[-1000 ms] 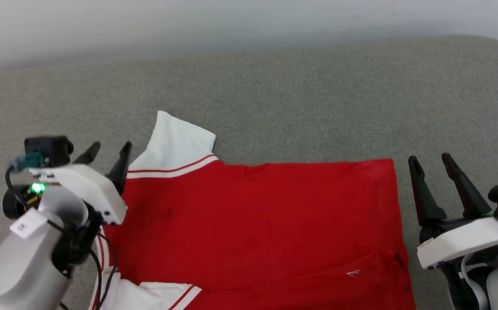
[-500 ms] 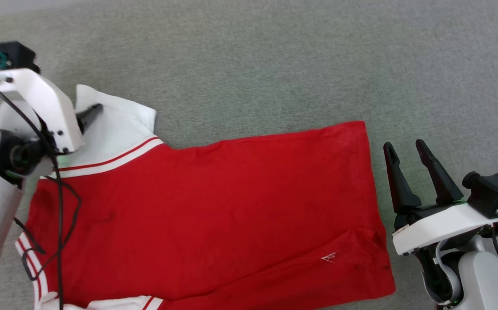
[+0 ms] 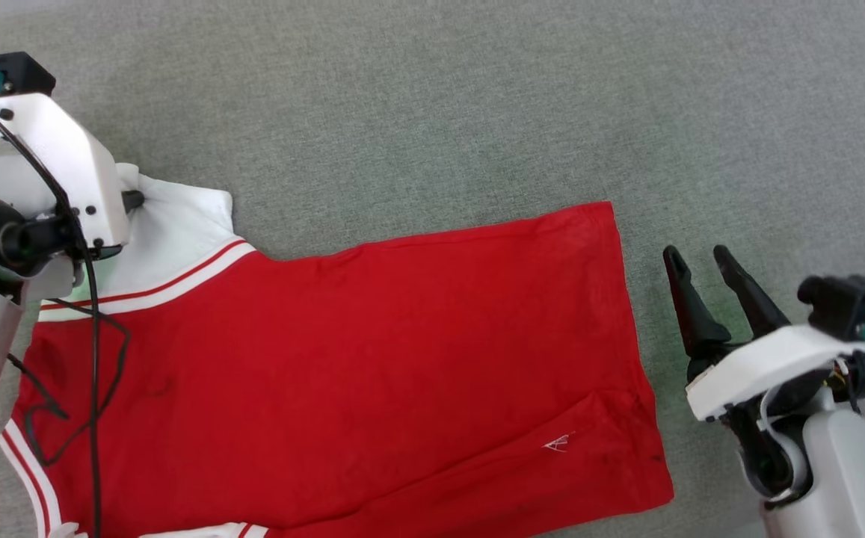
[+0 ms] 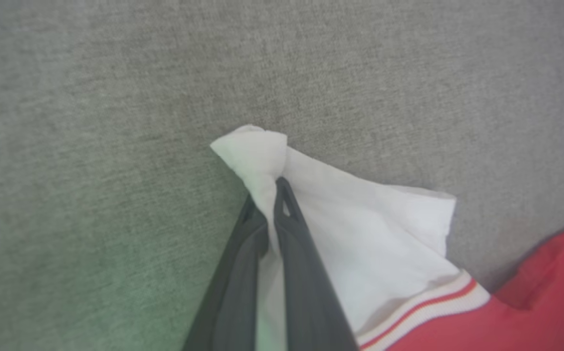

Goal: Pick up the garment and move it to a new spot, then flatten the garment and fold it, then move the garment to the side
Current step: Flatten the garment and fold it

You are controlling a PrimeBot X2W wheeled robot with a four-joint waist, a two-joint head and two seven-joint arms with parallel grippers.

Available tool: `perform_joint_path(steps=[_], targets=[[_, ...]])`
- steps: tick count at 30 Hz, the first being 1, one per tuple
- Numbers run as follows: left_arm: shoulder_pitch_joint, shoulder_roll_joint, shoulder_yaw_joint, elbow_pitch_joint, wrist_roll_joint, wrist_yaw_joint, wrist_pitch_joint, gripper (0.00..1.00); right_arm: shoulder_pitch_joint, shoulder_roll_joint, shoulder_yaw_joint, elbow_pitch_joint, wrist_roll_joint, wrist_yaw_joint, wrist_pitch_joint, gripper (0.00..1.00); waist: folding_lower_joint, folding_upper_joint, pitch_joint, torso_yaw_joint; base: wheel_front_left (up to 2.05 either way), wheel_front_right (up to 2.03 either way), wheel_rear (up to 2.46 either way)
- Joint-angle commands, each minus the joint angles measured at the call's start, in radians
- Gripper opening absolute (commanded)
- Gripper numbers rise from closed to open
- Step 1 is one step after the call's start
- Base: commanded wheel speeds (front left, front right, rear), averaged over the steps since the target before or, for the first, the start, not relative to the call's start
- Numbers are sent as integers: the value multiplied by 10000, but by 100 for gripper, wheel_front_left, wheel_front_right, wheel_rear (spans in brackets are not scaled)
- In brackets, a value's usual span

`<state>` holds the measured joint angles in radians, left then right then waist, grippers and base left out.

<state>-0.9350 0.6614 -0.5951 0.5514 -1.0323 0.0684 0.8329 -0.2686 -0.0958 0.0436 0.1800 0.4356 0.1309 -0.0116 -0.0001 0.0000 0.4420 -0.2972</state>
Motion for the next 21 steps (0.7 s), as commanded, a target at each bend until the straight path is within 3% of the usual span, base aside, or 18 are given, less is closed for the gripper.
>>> perform_joint_path(steps=[1, 5, 14, 21], targets=[[555, -332, -277, 85, 26, -100, -1, 0, -290, -135, 43, 222, 120, -5, 397, 100, 1, 0, -96, 59, 0, 0, 0], [246, -451, -145, -199, 93, -261, -473, 0, -833, -620, 177, 911, 666, -5, 2035, 100, 1, 0, -319, 389, 0, 0, 0], [-132, -604, -196, -853, 380, -620, -1215, 0, -1912, -1551, 818, 1126, 1218, -5, 4855, 100, 1, 0, -587, 1343, 0, 0, 0], [-101, -751, -265, -1271, 555, -774, -1719, 0, -2752, -2048, 1373, 1753, 1161, -5, 6252, 100, 1, 0, -464, 1857, 0, 0, 0]])
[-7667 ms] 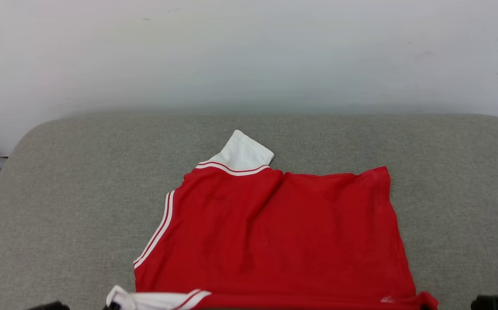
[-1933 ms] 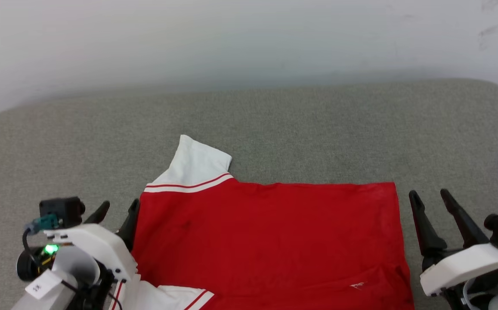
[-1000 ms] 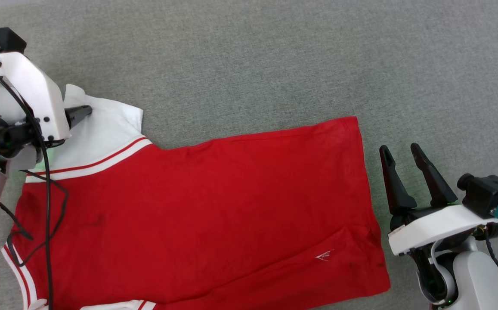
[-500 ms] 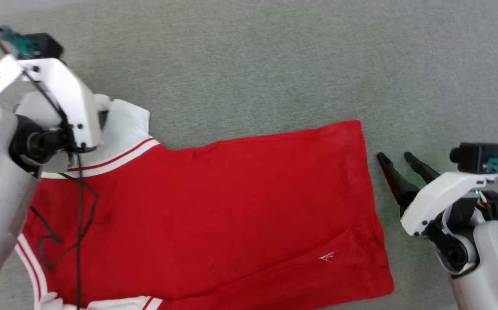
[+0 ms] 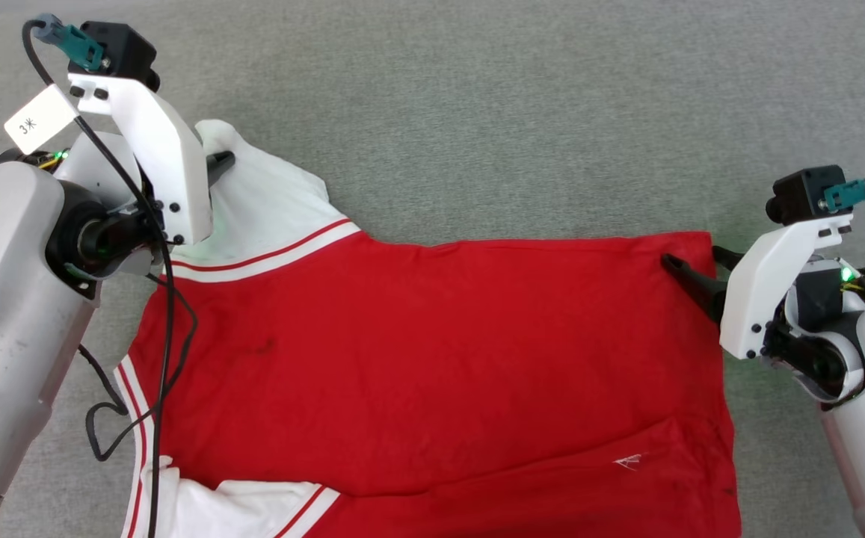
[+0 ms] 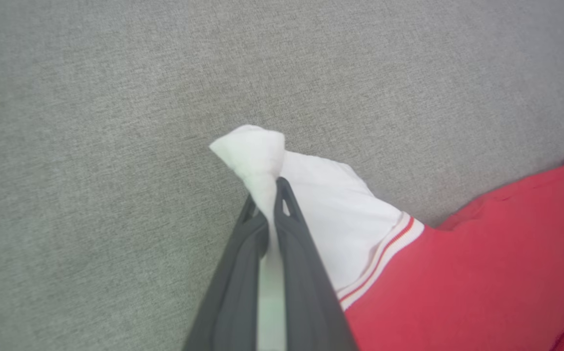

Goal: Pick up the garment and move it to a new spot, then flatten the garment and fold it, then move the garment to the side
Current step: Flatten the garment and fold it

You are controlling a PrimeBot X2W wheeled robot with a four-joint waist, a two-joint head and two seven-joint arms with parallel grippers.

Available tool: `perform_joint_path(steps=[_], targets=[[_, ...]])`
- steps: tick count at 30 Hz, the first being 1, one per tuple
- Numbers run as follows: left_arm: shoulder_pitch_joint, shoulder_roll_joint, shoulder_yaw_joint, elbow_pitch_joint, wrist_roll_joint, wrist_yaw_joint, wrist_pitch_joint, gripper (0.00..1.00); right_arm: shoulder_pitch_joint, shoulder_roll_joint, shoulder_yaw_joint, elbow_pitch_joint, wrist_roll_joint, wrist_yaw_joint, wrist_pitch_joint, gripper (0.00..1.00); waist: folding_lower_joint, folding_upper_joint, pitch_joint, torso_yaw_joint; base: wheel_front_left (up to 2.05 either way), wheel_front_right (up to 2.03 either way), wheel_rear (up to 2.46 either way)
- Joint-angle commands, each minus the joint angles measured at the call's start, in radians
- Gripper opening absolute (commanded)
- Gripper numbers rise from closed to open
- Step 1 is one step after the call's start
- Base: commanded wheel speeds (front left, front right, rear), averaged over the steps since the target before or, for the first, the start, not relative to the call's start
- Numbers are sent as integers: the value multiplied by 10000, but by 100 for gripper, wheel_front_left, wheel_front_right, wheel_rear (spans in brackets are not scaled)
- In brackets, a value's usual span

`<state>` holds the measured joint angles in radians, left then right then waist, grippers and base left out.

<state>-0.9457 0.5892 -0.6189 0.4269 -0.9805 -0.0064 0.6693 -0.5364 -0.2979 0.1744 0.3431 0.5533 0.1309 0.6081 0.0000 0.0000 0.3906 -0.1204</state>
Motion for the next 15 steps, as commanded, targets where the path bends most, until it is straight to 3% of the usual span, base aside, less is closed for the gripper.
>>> perform_joint_path(steps=[1, 5, 6, 7, 8, 15], targets=[[27, -47, -18, -66, 53, -40, -168, 0, -133, -65, 199, 258, -18, -5, 218, 100, 0, 0, 71, 144, 0, 0, 0], [203, -126, -27, -157, 62, -110, -424, 0, -141, -158, 883, 1016, 161, -5, 978, 100, 0, 0, 133, 332, 0, 0, 0], [242, -134, -29, -153, 60, -120, -479, 0, -58, -153, 1071, 1293, 211, -3, 1333, 56, 0, 0, 134, 364, 0, 0, 0], [262, -160, -21, -152, 58, -138, -550, 0, 22, -157, 1232, 1449, 278, -2, 1524, 37, 0, 0, 132, 408, 0, 0, 0], [288, -175, -12, -148, 65, -143, -616, 0, 24, -117, 1307, 1507, 419, 0, 1570, 0, 0, 0, 132, 448, 0, 0, 0], [678, -57, 160, -124, 12, -279, -1272, 0, -584, -497, 1235, 1288, 460, -5, 941, 0, 0, 0, -213, 528, 0, 0, 0]])
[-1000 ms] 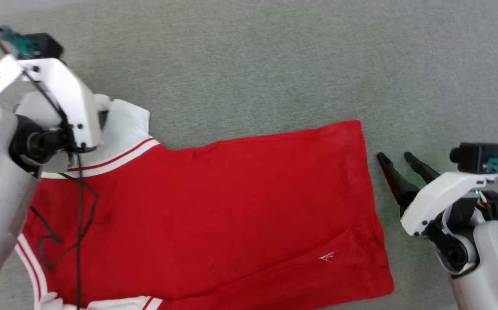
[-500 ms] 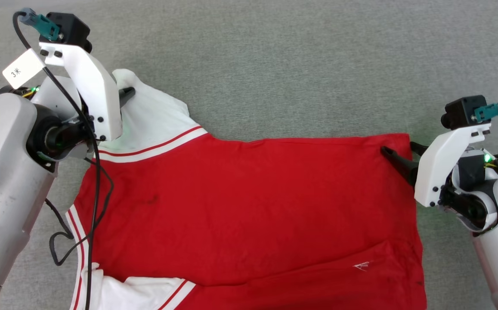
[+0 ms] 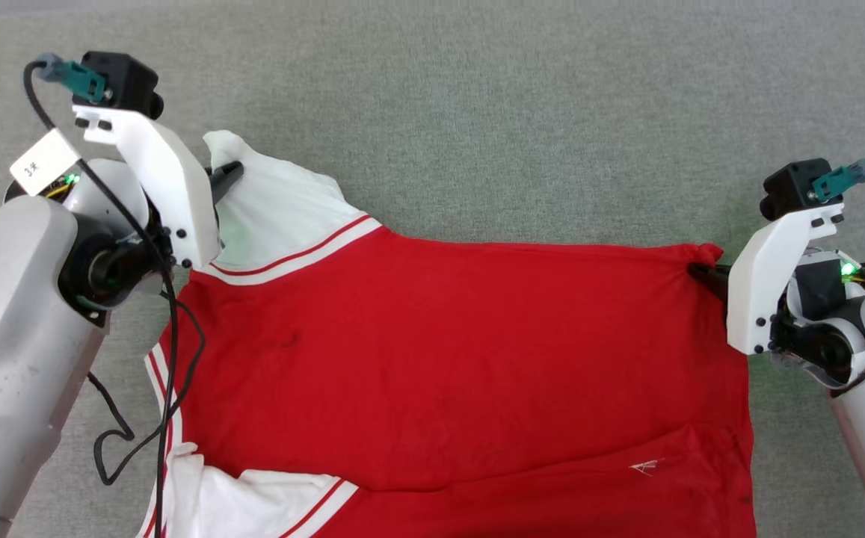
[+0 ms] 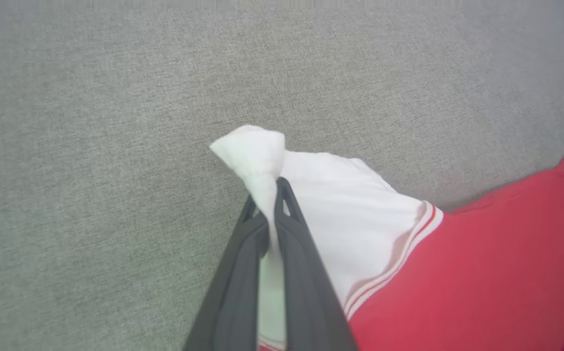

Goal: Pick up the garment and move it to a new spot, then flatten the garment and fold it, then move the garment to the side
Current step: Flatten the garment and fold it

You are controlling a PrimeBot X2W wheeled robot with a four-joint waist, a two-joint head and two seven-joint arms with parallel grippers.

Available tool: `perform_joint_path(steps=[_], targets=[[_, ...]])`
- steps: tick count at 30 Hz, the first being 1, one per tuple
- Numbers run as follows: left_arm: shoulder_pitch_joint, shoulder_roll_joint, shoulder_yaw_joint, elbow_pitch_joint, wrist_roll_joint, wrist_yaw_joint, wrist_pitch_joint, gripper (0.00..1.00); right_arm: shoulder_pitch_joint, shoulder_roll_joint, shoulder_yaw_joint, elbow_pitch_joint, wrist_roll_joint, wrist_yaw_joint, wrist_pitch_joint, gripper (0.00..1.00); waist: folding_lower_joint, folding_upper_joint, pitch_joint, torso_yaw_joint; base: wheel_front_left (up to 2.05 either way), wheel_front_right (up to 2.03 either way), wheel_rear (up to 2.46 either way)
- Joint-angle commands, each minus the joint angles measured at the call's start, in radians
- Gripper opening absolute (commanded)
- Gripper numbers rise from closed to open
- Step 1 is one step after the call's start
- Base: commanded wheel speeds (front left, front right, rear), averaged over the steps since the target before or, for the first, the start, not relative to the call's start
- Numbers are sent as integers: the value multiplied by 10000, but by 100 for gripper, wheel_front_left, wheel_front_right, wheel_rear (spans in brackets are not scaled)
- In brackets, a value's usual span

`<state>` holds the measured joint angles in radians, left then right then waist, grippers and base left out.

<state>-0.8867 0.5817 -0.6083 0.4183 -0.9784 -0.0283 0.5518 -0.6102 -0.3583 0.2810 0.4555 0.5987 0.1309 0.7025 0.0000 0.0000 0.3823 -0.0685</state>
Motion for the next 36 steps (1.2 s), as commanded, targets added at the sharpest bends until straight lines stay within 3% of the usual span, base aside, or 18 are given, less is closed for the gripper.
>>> perform_joint_path(steps=[1, 10, 17, 28, 31, 32, 33, 34, 35, 36], targets=[[226, 32, 76, -38, -37, -76, -205, 0, 122, 48, 132, 114, -39, -5, -104, 0, 0, 0, -243, 24, 0, 0, 0], [1834, 542, 499, -693, -220, 59, -1481, 0, 1235, -102, -950, -701, -186, -8, -898, 0, 0, 0, -1381, 244, 0, 0, 0], [5116, 936, 797, -2371, -737, 861, -2737, 0, 3544, 471, -1833, -1603, -594, -10, -962, 0, 0, 0, -2310, 473, 0, 0, 0], [8084, 851, 785, -3590, -1180, 1730, -3646, 0, 5320, 1139, -2682, -1916, -892, -10, -1525, 0, 0, 0, -2910, 719, 0, 0, 0], [9068, 466, 421, -3175, -1516, 1595, -3710, 0, 6220, 1572, -2909, -1719, -1023, -10, -1865, 0, 0, 0, -3061, 640, 0, 0, 0], [8994, 135, 376, -2721, -1577, 1423, -3931, 0, 6362, 1820, -2845, -1534, -935, -10, -2003, 49, 0, 0, -3042, 590, 0, 0, 0], [8961, 31, 330, -2583, -1624, 1360, -3926, 20, 6372, 1899, -2827, -1510, -910, -10, -2131, 100, 0, 0, -3035, 582, 0, 0, 0], [8878, -52, 322, -2458, -1591, 1302, -3984, 46, 6376, 1991, -2812, -1500, -856, -10, -2256, 100, 0, 0, -3032, 573, 0, 0, 0], [8764, -147, 358, -2297, -1569, 1231, -4106, 100, 6377, 2045, -2822, -1512, -830, -10, -2407, 100, 0, 0, -3027, 564, 0, 0, 0], [8692, -199, 378, -2192, -1505, 1188, -4220, 100, 6380, 2039, -2841, -1555, -844, -11, -2587, 100, 0, 0, -3025, 566, 0, 0, 0]])
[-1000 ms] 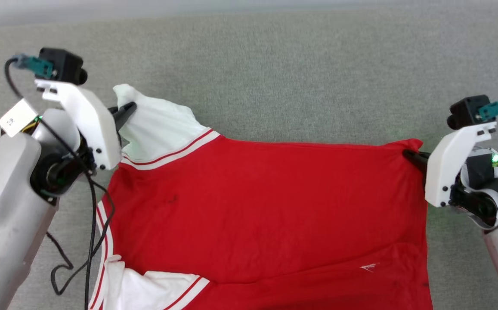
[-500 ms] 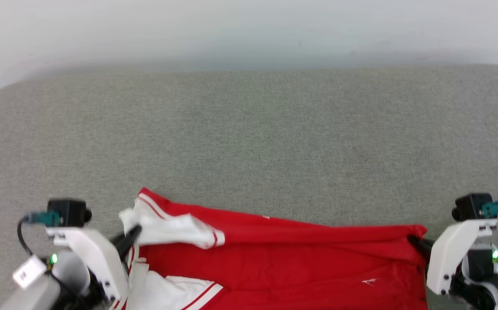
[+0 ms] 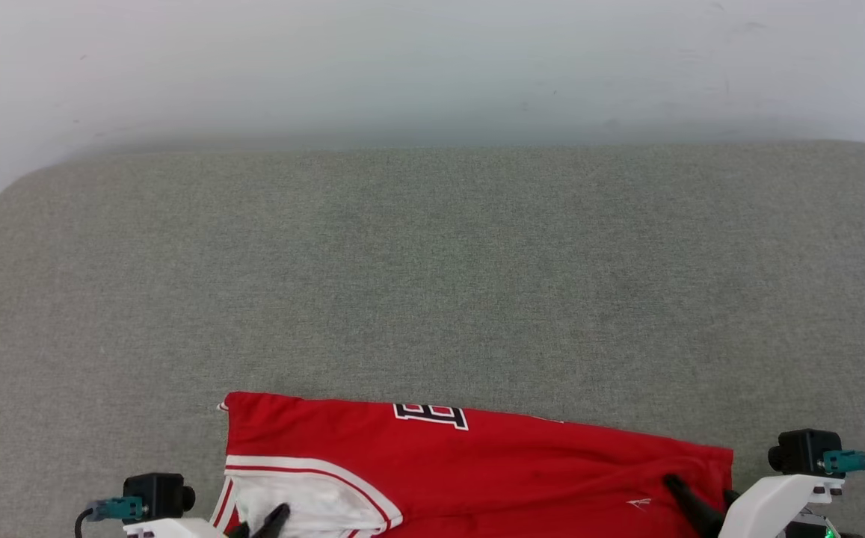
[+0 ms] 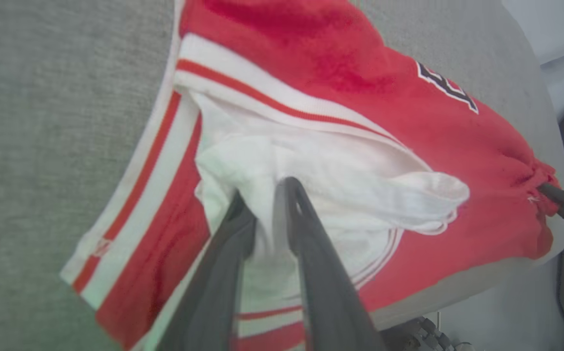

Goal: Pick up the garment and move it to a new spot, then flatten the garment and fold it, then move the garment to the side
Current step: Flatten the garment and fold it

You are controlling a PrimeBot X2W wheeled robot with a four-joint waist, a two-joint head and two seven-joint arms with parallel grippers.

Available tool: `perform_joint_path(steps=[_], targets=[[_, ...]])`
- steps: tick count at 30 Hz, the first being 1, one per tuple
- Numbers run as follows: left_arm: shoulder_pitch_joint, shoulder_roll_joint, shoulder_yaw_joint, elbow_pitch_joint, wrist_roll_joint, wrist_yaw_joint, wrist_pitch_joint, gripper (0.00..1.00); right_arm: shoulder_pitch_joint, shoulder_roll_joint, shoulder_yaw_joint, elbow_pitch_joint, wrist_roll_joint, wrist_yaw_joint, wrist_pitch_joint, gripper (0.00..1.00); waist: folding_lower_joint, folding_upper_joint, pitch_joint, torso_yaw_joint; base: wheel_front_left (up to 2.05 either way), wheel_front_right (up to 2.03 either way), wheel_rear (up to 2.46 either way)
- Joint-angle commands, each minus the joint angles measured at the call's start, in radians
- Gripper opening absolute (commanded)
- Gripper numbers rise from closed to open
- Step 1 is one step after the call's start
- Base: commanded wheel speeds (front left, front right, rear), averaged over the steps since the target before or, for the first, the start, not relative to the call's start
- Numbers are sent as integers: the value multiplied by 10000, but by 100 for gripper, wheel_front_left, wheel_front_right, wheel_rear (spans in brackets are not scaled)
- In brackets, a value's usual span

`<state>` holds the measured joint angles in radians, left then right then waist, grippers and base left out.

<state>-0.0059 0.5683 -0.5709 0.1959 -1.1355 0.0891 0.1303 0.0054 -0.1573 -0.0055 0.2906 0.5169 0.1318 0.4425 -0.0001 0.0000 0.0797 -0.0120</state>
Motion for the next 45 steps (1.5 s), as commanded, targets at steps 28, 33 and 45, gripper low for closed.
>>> perform_joint_path(steps=[28, 33, 45], targets=[[-279, -1421, 2373, -2901, 4998, 1410, -3970, 100, 1035, -649, -1106, -2224, 15, -16, 2062, 100, 1, 0, 77, 766, 0, 0, 0], [-22, -1913, 2821, -3110, 5919, 1215, -3971, 100, 720, -654, -908, -1714, -153, -16, 2022, 100, 1, 0, 423, 993, 0, 0, 0], [86, -2873, 3514, -2841, 6948, 585, -3963, 100, 846, -306, -18, -578, 350, -1, 2743, 0, 1, 0, 754, 1206, 0, 0, 0]])
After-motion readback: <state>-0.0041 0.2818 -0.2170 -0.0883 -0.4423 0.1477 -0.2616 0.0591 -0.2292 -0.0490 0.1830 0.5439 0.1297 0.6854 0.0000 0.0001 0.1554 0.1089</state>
